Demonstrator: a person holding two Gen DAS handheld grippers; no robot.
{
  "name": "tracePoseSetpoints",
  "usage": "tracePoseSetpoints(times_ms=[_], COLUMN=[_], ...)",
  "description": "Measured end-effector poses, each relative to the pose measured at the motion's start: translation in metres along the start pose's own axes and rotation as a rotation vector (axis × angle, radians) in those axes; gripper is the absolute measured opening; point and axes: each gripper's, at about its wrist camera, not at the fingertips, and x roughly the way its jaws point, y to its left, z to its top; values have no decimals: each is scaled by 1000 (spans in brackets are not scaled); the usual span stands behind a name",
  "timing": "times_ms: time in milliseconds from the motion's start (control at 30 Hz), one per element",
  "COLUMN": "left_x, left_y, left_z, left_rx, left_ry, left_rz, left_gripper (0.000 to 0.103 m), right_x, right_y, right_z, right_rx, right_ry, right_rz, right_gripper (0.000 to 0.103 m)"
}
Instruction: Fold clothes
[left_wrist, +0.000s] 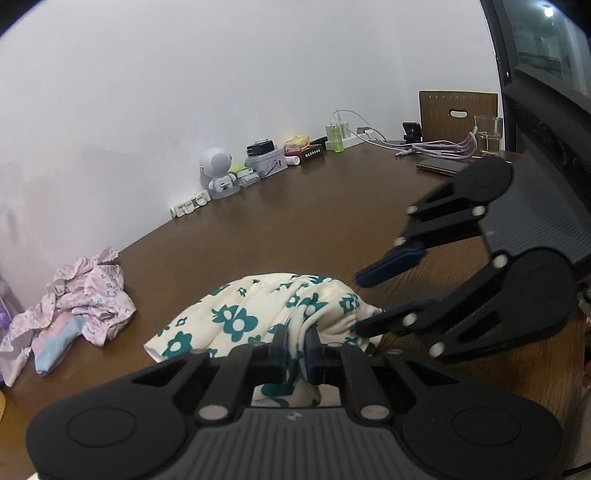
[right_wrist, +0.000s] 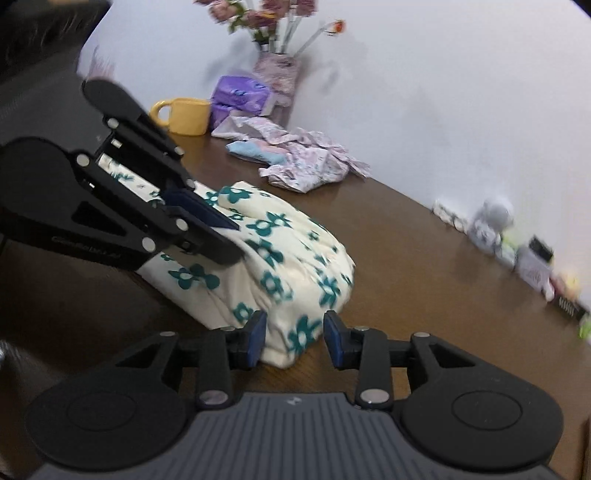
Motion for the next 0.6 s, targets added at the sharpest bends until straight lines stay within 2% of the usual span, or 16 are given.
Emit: tracePoseSetpoints(times_ms=[67, 100, 133, 233, 267, 333, 433, 533, 600], left_x=[-1, -3, -4, -7, -5, 3, 14, 14, 11], left_y=[0, -1, -1, -2, -4, -6, -8, -5, -2], left_z=[-3, -5, -7, -12, -12, -13, -16, -18, -18], left_rx=[-2, 0, 3, 21, 30, 47, 69, 71, 76], left_ry=[1, 7, 12, 13, 19, 42, 80, 70, 55], left_rz=[-11, -16, -20, -28, -22, -16, 0, 11, 19], left_gripper=[11, 14, 19, 49, 51, 49, 12, 10, 10], right_x=[8, 11, 12, 11, 10, 8, 9, 5, 2], right_y=[5, 7, 8, 7, 6, 5, 5, 8, 10], right_z=[3, 4, 4, 6, 6, 6, 3, -1, -3], right_rx=[-25, -34, -36, -5, 14, 41, 47, -3, -35], right_ry=[20, 30, 35, 28, 21, 6, 10, 16, 18], right_rz=[-2, -8, -15, -31, -36, -44, -37, -23, -17], right_gripper=[33, 23, 19, 12, 12, 12, 15, 23, 24])
